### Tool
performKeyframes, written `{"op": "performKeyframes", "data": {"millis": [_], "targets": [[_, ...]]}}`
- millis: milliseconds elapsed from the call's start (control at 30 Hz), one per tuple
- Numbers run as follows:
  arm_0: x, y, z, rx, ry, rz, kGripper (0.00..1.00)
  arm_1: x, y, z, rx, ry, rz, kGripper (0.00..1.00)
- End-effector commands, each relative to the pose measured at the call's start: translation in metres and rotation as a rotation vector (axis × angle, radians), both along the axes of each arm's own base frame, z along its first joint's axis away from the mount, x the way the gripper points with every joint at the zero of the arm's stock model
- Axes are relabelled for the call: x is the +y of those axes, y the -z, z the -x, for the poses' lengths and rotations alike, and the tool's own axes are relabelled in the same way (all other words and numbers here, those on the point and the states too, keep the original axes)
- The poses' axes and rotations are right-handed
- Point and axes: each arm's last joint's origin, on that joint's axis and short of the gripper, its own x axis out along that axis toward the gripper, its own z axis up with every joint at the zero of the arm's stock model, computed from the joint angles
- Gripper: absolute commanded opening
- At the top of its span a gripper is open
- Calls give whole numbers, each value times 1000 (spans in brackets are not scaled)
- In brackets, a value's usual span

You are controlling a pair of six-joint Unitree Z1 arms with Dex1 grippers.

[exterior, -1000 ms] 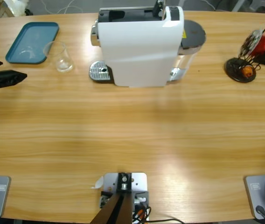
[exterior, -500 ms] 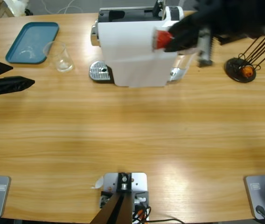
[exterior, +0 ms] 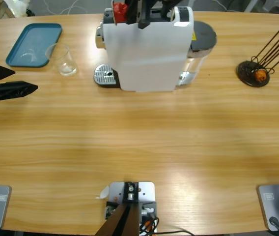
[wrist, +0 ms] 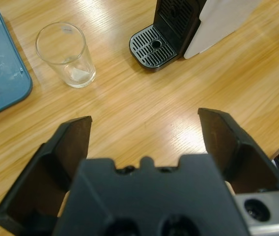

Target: Pour coffee

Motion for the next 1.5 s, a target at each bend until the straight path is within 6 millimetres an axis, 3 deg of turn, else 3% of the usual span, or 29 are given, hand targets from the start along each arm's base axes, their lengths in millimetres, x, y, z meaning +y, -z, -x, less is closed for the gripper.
{"op": "performKeyframes", "data": {"millis": [33,333,1167,1200,1233,1267,1333,1400,1500], "targets": [[-3,12,-1,43,23,-22,941,14,26,-36,9,49,74,2],[-3,12,-1,40,23,-20,941,25,33,-50,10,62,97,1],[-2,11,0,38,23,-19,936,29,47,-59,40,76,114,4],[-2,11,0,38,23,-19,936,29,47,-59,43,77,114,133],[-2,12,0,39,23,-19,936,29,48,-60,47,83,113,377],[-2,11,0,38,23,-19,936,29,49,-61,55,91,112,561],[-2,11,0,37,23,-18,936,28,49,-62,74,92,118,826],[-2,11,0,37,23,-19,936,28,50,-62,84,94,124,921],[-2,11,0,37,23,-19,936,28,49,-62,85,98,125,936]]}}
